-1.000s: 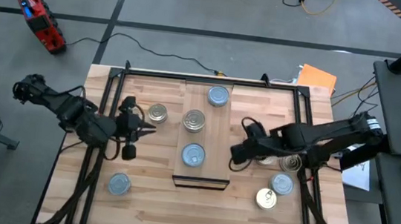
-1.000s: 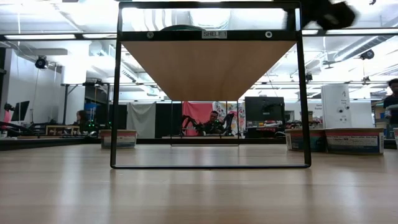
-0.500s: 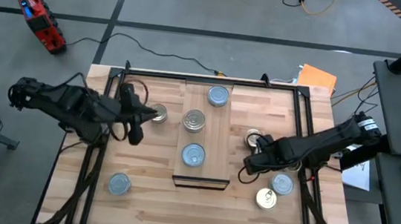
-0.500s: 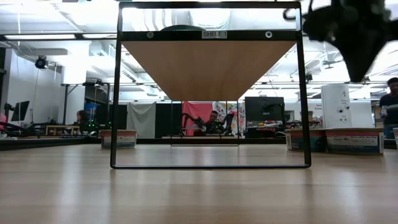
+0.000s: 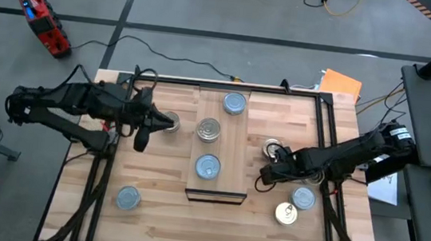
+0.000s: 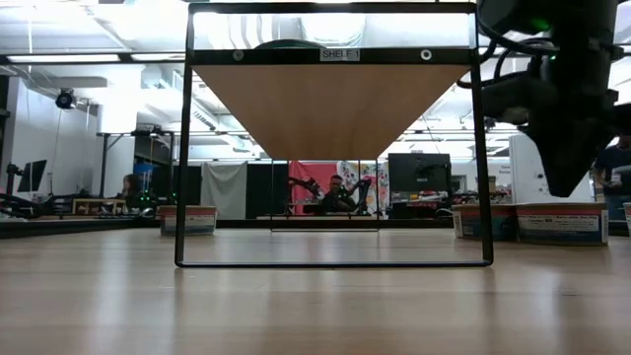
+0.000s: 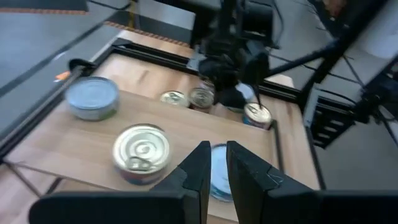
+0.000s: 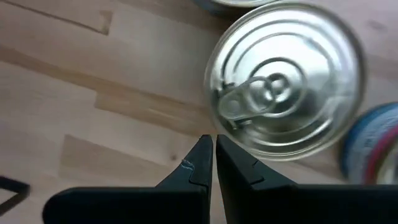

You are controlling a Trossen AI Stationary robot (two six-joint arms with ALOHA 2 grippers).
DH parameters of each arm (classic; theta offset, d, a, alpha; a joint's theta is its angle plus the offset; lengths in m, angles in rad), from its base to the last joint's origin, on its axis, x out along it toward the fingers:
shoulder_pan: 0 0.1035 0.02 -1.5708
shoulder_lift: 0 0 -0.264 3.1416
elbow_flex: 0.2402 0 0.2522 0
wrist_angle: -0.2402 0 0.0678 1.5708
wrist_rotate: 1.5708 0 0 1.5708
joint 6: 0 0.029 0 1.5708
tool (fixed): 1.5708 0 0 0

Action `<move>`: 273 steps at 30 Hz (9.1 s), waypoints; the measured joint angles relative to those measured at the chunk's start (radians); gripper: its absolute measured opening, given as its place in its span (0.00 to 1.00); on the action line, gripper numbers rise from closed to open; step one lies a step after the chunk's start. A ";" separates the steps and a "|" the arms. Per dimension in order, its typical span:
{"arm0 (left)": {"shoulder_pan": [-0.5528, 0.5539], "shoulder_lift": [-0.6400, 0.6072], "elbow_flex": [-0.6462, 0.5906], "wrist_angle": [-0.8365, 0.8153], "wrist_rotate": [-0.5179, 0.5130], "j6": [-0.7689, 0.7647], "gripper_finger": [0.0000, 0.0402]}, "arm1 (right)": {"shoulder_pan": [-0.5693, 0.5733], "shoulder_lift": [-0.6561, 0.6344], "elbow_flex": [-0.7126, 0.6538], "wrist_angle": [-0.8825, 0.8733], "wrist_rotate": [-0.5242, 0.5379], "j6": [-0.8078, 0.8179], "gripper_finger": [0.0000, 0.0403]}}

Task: Stack canned seafood by type on shelf
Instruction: Stack the blue and pink tuna can on top of the blue and pink tuna can on the shelf

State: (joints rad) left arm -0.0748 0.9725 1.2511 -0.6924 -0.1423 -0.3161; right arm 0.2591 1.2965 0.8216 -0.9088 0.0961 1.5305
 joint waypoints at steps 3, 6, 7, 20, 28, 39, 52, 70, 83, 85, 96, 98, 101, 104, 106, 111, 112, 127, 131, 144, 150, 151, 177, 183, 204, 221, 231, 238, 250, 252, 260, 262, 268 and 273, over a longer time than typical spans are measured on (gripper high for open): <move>0.040 -0.006 -0.008 -0.004 0.017 0.003 0.09 | -0.001 0.003 -0.003 0.067 -0.020 0.006 0.03; 0.071 -0.007 -0.014 -0.004 0.019 0.022 0.09 | 0.000 0.003 -0.003 0.121 -0.029 0.021 0.03; 0.079 -0.007 -0.015 -0.004 0.021 0.030 0.09 | 0.000 0.003 -0.003 0.136 -0.028 0.025 0.03; 0.135 -0.001 -0.016 0.020 -0.012 0.003 0.09 | -0.049 0.003 0.026 -0.144 0.096 0.132 0.03; 0.135 0.027 -0.016 0.021 -0.059 0.014 0.09 | -0.049 0.071 0.007 -0.044 0.087 0.101 0.03; 0.135 0.032 -0.016 0.059 -0.059 0.068 0.09 | -0.001 0.084 0.026 0.040 -0.034 0.109 0.03; 0.135 0.031 -0.016 0.056 -0.059 0.098 0.09 | 0.145 0.180 0.047 0.379 -0.043 0.226 0.03; 0.135 0.031 -0.016 0.050 -0.058 0.124 0.09 | 0.253 0.236 0.161 0.293 -0.107 0.265 0.03; 0.135 0.031 -0.016 0.038 0.090 0.125 0.09 | 0.365 0.231 0.205 0.364 -0.034 0.303 0.03; 0.135 0.031 -0.016 0.036 0.140 0.126 0.09 | 0.372 0.228 0.261 0.370 0.010 0.239 0.03; 0.135 0.031 -0.017 0.031 0.168 0.158 0.09 | 0.308 0.239 0.441 0.290 0.223 0.045 0.03; 0.135 0.031 -0.017 0.031 0.168 0.158 0.09 | 0.294 0.239 0.444 0.269 0.225 0.043 0.03; 0.135 0.031 -0.017 0.031 0.169 0.158 0.09 | 0.281 0.239 0.444 0.261 0.220 0.041 0.03; 0.135 0.031 -0.017 0.030 0.171 0.153 0.09 | 0.274 0.238 0.444 0.250 0.224 0.040 0.03; 0.135 0.031 -0.017 0.030 0.172 0.153 0.09 | 0.270 0.238 0.447 0.228 0.224 0.048 0.03; 0.135 0.031 -0.017 0.022 0.174 0.151 0.09 | 0.270 0.238 0.447 0.180 0.221 0.084 0.03; 0.135 0.031 -0.017 0.022 0.174 0.151 0.09 | 0.270 0.238 0.447 0.180 0.221 0.085 0.03; 0.115 0.029 -0.018 -0.065 0.360 0.139 0.09 | 0.331 0.233 0.516 0.081 0.108 0.106 0.03; 0.029 0.026 -0.018 -0.058 0.259 -0.002 0.06 | 0.371 0.233 0.491 -0.073 0.104 0.086 0.03; -0.523 0.177 -0.023 0.082 -0.364 -0.599 0.00 | 0.399 0.197 0.249 0.102 0.061 -0.308 0.03; -0.633 0.283 -0.020 0.091 -0.443 -0.829 0.00 | 0.406 0.148 0.114 0.305 0.061 -0.327 0.03; -0.644 0.300 -0.017 0.091 -0.443 -0.835 0.00 | 0.406 0.146 0.100 0.326 0.062 -0.321 0.03; -0.696 0.620 0.070 0.192 -0.529 -0.680 0.00 | 0.415 0.178 0.071 0.331 0.237 -0.187 0.03; -0.697 0.661 0.065 0.192 -0.341 -0.674 0.00 | 0.416 0.217 0.035 0.505 0.229 -0.185 0.03; -0.693 0.851 0.063 0.500 -0.348 -0.713 0.00 | 0.458 0.184 0.036 0.619 0.182 -0.160 0.03; -0.632 0.984 0.063 0.630 -0.384 -0.652 0.00 | 0.524 0.232 0.036 0.573 0.123 -0.049 0.03; -0.628 1.047 0.063 0.782 -0.395 -0.624 0.00 | 0.522 0.341 0.039 0.825 0.174 -0.117 0.03; -0.620 1.050 0.063 0.776 -0.398 -0.631 0.00 | 0.519 0.350 0.062 0.787 0.202 -0.153 0.03; -0.616 1.050 0.063 0.781 -0.398 -0.698 0.02 | 0.516 0.338 0.075 0.757 0.246 -0.151 0.03; -0.615 1.050 0.063 0.781 -0.398 -0.712 0.04 | 0.512 0.338 0.075 0.767 0.246 -0.154 0.03; -0.609 1.050 0.063 0.780 -0.398 -0.744 0.15 | 0.511 0.344 0.075 0.789 0.259 -0.161 0.03; -0.609 1.050 0.063 0.780 -0.398 -0.744 0.17 | 0.507 0.344 0.075 0.806 0.264 -0.172 0.03; -0.609 1.050 0.063 0.781 -0.398 -0.742 0.17 | 0.496 0.344 0.075 0.843 0.269 -0.197 0.03; -0.609 1.050 0.063 0.782 -0.398 -0.739 0.16 | 0.488 0.344 0.075 0.842 0.269 -0.208 0.03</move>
State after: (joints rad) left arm -0.6834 2.0224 1.3140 0.0895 -0.5400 -1.0554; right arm 0.7476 1.6402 0.8963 -0.0669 0.3653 1.3221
